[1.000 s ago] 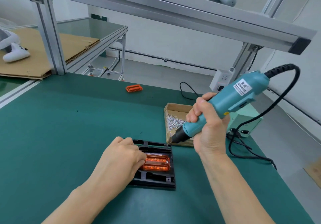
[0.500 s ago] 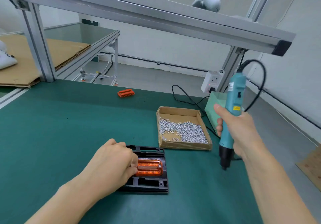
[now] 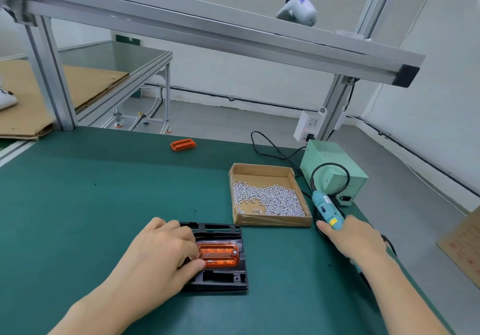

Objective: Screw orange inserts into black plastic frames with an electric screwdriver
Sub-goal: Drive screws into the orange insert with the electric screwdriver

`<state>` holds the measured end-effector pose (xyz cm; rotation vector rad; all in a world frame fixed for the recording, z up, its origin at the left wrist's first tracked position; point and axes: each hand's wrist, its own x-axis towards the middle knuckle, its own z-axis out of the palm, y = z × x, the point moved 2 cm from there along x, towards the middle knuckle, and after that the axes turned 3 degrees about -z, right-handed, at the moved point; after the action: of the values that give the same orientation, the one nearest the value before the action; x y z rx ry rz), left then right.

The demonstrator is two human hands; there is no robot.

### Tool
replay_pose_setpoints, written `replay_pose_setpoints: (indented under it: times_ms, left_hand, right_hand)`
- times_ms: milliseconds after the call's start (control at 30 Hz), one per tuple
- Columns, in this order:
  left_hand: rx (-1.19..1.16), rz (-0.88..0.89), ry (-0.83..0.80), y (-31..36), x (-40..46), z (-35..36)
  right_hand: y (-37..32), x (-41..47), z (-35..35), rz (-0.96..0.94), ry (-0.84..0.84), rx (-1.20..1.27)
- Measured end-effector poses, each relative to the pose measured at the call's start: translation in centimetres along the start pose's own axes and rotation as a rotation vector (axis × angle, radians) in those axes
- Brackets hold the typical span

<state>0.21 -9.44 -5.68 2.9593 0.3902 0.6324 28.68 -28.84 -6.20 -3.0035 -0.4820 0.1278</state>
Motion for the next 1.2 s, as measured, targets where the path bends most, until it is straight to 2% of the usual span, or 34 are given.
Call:
replay_pose_setpoints:
  times_ms: [267, 367, 433, 500, 567, 633, 767, 900, 967, 1033, 1100, 1200]
  left_hand:
    - [-0.079, -0.052, -0.043, 0.0, -0.9, -0.1]
    - [-0.113, -0.059, -0.051, -0.2, -1.4, -0.1]
    - [-0.133, -0.064, -0.053, -0.3, -1.8, 0.1]
    - [-0.134, -0.066, -0.060, -0.4, -2.1, 0.3]
    - [-0.146, -0.072, -0.066, -0.5, -2.3, 0.4]
    - [-0.151, -0.073, -0.064, -0.7, -2.4, 0.6]
    - [-0.246, -0.110, -0.072, -1.6, -2.7, 1.1]
    - [-0.304, -0.122, -0.022, -1.7, -2.6, 0.9]
    - [-0.299, -0.156, 0.149, -1.7, -2.1, 0.2]
    - [-0.321, -0.266, 0.347, -1.8, -1.2, -0.4]
    - [-0.485, -0.452, 0.417, -2.0, 0.1, -0.6]
    - [-0.998, -0.712, 0.303, -1.5, 3.0, 0.9]
  right_hand:
    - [-0.2, -0.1, 0.3, 0.005, -0.016, -0.244]
    - [-1.9, -1.2, -1.4, -0.104, 0.108, -0.294]
    - [-4.3, -2.9, -2.1, -0.378, 0.194, -0.110]
    - [-7.5, -5.7, -1.8, -0.776, 0.027, 0.112]
    - [-10.8, -8.5, -0.3, -1.097, -0.212, 0.068]
    - [-12.8, -9.7, 1.5, -1.245, -0.295, -0.034]
    - [-14.1, -9.8, 3.0, -1.264, -0.254, -0.060]
    - [-14.1, -9.9, 2.7, -1.257, -0.161, 0.061]
    - [-14.1, -9.7, 1.9, -1.222, -0.105, 0.145]
    - [-14.4, -8.7, 0.7, -1.110, -0.088, 0.295]
    - [-14.7, -7.2, -0.4, -0.943, -0.173, 0.465]
    - [-15.2, -5.4, -1.5, -0.774, -0.324, 0.718]
